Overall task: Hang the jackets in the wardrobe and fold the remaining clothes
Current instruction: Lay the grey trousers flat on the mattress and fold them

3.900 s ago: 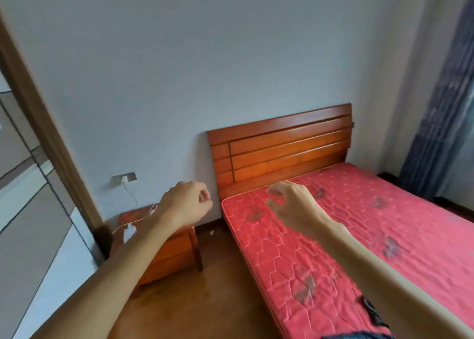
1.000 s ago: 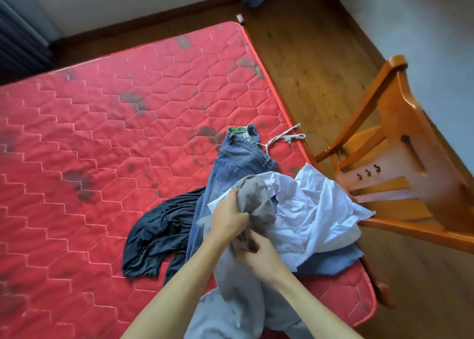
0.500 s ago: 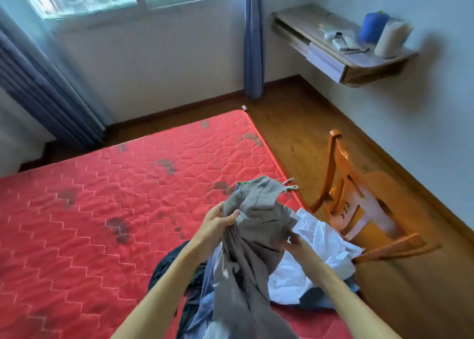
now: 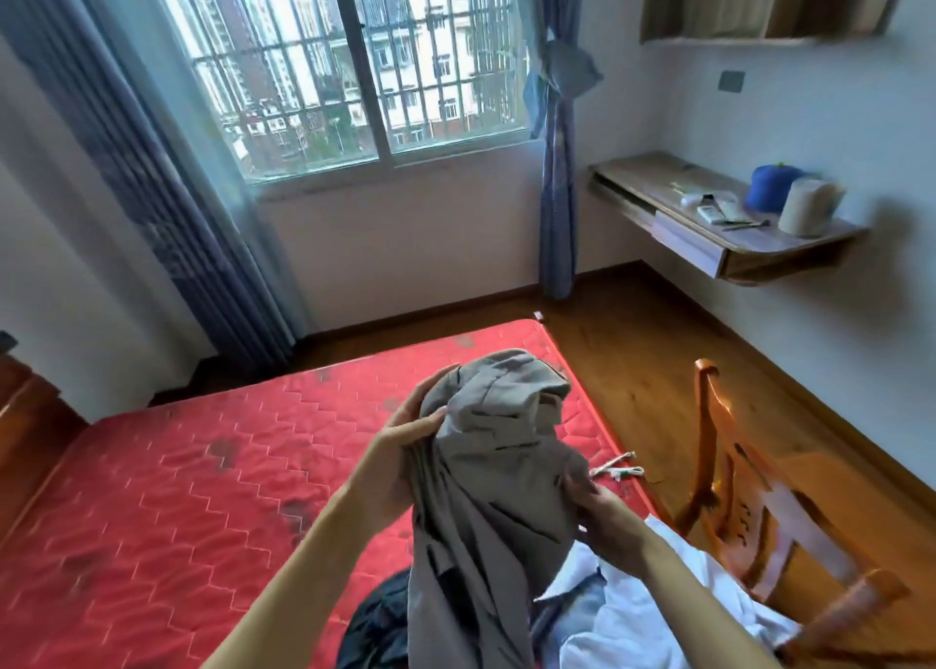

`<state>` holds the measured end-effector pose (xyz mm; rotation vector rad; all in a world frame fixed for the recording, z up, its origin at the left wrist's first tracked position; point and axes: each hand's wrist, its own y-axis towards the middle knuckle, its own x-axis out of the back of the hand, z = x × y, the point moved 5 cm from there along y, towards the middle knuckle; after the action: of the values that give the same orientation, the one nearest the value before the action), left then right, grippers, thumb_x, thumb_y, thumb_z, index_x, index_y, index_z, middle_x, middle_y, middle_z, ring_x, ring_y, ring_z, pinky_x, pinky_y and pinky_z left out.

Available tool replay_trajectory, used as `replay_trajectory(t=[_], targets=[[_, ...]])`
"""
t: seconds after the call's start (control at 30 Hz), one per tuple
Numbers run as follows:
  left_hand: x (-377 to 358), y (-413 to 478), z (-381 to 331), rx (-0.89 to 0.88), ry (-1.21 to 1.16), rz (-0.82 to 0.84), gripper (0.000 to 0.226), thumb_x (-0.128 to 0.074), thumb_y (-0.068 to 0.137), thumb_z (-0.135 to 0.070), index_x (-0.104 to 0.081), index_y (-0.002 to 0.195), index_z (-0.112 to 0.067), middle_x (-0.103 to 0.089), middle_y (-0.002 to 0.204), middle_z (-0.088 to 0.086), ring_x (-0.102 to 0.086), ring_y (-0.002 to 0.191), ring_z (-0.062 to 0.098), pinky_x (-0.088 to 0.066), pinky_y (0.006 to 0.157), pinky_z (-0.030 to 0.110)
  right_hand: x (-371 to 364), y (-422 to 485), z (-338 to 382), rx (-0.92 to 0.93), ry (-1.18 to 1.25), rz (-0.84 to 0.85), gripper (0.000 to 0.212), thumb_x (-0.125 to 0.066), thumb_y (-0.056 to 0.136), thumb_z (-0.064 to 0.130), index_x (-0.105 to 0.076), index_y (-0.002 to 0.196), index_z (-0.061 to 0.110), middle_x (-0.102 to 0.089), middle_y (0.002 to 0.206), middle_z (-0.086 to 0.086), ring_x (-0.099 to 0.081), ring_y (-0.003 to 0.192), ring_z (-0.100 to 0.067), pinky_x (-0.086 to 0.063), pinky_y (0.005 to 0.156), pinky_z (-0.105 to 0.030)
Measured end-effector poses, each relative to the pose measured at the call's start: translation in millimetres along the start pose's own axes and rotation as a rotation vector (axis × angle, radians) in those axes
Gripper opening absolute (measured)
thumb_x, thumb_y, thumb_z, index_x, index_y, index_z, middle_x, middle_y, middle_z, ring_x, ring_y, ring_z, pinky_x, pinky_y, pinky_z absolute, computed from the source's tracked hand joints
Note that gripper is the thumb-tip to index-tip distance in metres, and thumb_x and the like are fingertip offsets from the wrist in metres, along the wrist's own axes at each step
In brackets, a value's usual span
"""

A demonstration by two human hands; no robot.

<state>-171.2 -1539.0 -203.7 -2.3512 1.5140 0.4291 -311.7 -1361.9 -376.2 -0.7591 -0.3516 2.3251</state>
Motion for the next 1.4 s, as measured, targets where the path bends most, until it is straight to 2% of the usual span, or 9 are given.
replay_trajectory(t=[0.1,0.27,0.43,0.7,0.9,1.0,1.1,1.23,1.4], targets=[[16.2,-7.8,-30.7,-0.119,0.035,-0.121,0.052,-0.062,0.085,-0.005,-0.056,0.136,-0.013,-0.064,0.133,0.009,-0.064,0.113,0.023,-0.054,0.093,0.03,-27.4,1.4,11.6,0.024,0.036,0.047,0.053,-0.079,0.081,0.016,-0.063,0.129,0.001,-0.066,0.126,-0.023,-0.066,0.112,-0.035,-0.052,0.101,-0.046],[60.8,-19.1,-65.3,-0.174,0.121,-0.334,0.061,-0.079,0.069,-0.003,-0.061,0.126,-0.013,-0.071,0.117,0.016,-0.071,0.085,0.021,-0.06,0.07,0.029,-49.8,-6.6,73.4,0.238,0.002,-0.146,0.026,-0.069,0.09,0.015,-0.072,0.114,0.006,-0.073,0.111,-0.02,-0.071,0.099,-0.034,-0.054,0.097,-0.05],[104.2,-29.2,-81.6,-0.187,0.21,-0.481,0.112,-0.098,0.036,-0.025,-0.051,0.138,-0.023,-0.072,0.118,0.014,-0.07,0.105,0.032,-0.055,0.09,0.046,-69.4,-40.0,155.8,0.507,-0.042,-0.204,0.021,-0.066,0.094,0.02,-0.073,0.106,0.005,-0.075,0.103,-0.018,-0.073,0.093,-0.029,-0.06,0.084,-0.039],[118.7,-30.0,-90.9,-0.104,0.702,-0.753,0.053,-0.077,0.086,-0.021,-0.056,0.134,-0.011,-0.061,0.116,0.012,-0.061,0.102,0.022,-0.049,0.087,0.034,-101.4,-77.5,231.6,0.714,0.08,-0.266,0.012,-0.068,0.093,0.014,-0.074,0.098,0.004,-0.076,0.089,-0.006,-0.073,0.079,-0.015,-0.059,0.069,-0.025],[9.1,-20.0,-65.0,-0.09,0.491,-0.332,0.044,-0.064,0.087,-0.046,-0.067,0.115,-0.012,-0.075,0.105,0.011,-0.07,0.106,0.03,-0.056,0.087,0.04,-155.4,-76.6,204.2,0.752,-0.176,-0.227,0.011,-0.068,0.094,0.014,-0.076,0.087,0.011,-0.074,0.079,-0.001,-0.068,0.072,-0.008,-0.055,0.069,-0.024],[-38.7,-15.7,-59.8,-0.048,0.372,-0.17,0.044,-0.06,0.084,-0.058,-0.071,0.102,-0.018,-0.075,0.09,0.002,-0.071,0.082,0.016,-0.057,0.071,0.03,-189.9,-76.0,163.7,0.814,-0.548,-0.048,0.006,-0.066,0.091,0.008,-0.071,0.088,0.009,-0.072,0.077,-0.002,-0.066,0.07,-0.012,-0.055,0.069,-0.036],[-40.4,-14.2,-56.1,-0.096,0.392,-0.218,0.016,-0.079,0.08,-0.032,-0.07,0.073,-0.021,-0.066,0.07,-0.001,-0.062,0.067,0.011,-0.051,0.061,0.024,-197.8,-75.7,129.6,0.755,-0.702,0.186,0.033,-0.062,0.075,0.004,-0.066,0.106,0.009,-0.072,0.094,-0.008,-0.07,0.088,-0.02,-0.058,0.082,-0.041],[-15.3,-18.9,-52.7,-0.11,0.371,-0.297,0.011,-0.071,0.083,0.001,-0.074,0.083,-0.009,-0.071,0.079,0.009,-0.063,0.074,0.021,-0.054,0.061,0.025,-184.4,-79.0,108.3,0.587,-0.656,0.483,0.053,-0.05,0.076,-0.014,-0.068,0.121,0.007,-0.072,0.113,-0.003,-0.066,0.109,-0.014,-0.053,0.1,-0.038],[12.1,-37.0,-71.1,-0.179,0.433,-0.35,0.016,-0.068,0.086,0.003,-0.077,0.094,-0.006,-0.075,0.089,0.009,-0.066,0.083,0.019,-0.053,0.077,0.03,-127.9,-72.9,110.4,1.012,-0.95,-0.061,0.049,-0.065,0.071,0.001,-0.07,0.115,0.023,-0.065,0.121,0.005,-0.059,0.115,-0.008,-0.051,0.1,-0.043]])
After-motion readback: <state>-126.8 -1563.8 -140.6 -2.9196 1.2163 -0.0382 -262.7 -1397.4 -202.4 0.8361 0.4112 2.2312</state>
